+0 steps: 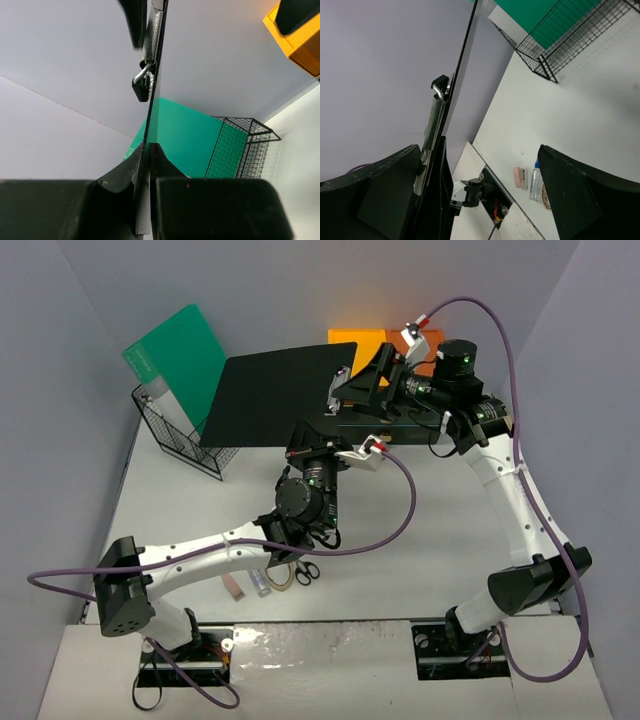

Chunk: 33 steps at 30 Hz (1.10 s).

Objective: Organize the desk

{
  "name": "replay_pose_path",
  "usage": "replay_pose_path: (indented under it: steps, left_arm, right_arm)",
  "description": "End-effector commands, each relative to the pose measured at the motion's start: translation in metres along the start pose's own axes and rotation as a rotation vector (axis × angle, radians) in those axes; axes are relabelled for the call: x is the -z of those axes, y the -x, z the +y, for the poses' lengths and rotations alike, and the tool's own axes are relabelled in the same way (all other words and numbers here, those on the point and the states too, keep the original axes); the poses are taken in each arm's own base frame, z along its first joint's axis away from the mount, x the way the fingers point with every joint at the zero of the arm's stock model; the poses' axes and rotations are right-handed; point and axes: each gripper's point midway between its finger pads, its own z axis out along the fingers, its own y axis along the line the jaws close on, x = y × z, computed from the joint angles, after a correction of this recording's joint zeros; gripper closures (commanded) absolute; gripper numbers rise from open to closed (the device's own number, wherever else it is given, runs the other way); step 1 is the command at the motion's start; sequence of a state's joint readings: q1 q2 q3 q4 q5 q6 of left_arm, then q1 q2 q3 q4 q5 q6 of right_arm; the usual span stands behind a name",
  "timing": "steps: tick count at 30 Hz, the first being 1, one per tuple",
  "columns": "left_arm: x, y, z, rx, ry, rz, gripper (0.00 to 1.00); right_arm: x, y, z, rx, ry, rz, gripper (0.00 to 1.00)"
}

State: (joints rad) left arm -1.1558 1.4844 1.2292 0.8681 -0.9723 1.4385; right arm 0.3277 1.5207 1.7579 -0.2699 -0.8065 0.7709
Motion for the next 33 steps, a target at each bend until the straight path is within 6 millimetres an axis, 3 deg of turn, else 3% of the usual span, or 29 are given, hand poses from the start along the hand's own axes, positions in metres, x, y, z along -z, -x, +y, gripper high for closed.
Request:
replay_pose_path:
  steps: [1, 7, 11, 13, 16, 17, 19, 20, 22, 23, 24, 26, 33]
  left_arm:
    - [-0.002, -0.015, 0.051, 0.196, 0.103, 0.022, 1.00]
    - [-0.006, -0.030, 0.050, 0.194, 0.104, 0.050, 1.00]
    - [-0.010, -0.031, 0.057, 0.203, 0.110, 0.045, 1.00]
    - [-0.019, -0.031, 0.066, 0.209, 0.113, 0.042, 1.00]
    - [-0.036, -0.036, 0.080, 0.247, 0.094, 0.034, 1.00]
    - [-0.041, -0.039, 0.095, 0.278, 0.105, 0.032, 1.00]
    - [-0.048, -0.044, 0.098, 0.295, 0.066, 0.033, 1.00]
    - [-0.051, -0.044, 0.108, 0.334, 0.049, 0.030, 1.00]
    - [-0.061, -0.048, 0.114, 0.344, 0.006, 0.020, 1.00]
    - [-0.064, -0.046, 0.134, 0.385, 0.008, 0.012, 1.00]
    - [-0.067, -0.048, 0.141, 0.416, -0.014, 0.001, 1.00]
    - [-0.070, -0.054, 0.136, 0.445, -0.081, 0.007, 1.00]
    - [-0.071, -0.064, 0.156, 0.624, -0.221, -0.032, 1.00]
  right_arm:
    - [0.043, 0.044, 0.037, 0.133, -0.005, -0.222, 0.00]
    - [0.081, 0.080, 0.012, 0.096, -0.172, -0.449, 0.00]
    - [0.083, 0.083, -0.008, 0.065, -0.221, -0.466, 0.00]
    - [0.073, 0.070, -0.039, 0.000, -0.269, -0.420, 0.00]
    - [0.065, 0.053, -0.061, -0.043, -0.295, -0.367, 0.00]
    - [0.066, 0.048, -0.064, -0.037, -0.303, -0.363, 0.00]
    - [0.069, 0.039, -0.074, -0.039, -0.331, -0.350, 0.00]
    - [0.072, 0.033, -0.084, -0.033, -0.364, -0.343, 0.00]
    - [0.075, 0.026, -0.088, -0.024, -0.378, -0.335, 0.00]
    - [0.076, 0.022, -0.092, -0.027, -0.389, -0.329, 0.00]
    - [0.076, 0.017, -0.097, -0.033, -0.400, -0.320, 0.00]
    - [0.076, 0.011, -0.104, -0.035, -0.415, -0.310, 0.00]
    - [0.076, -0.002, -0.125, -0.028, -0.462, -0.284, 0.00]
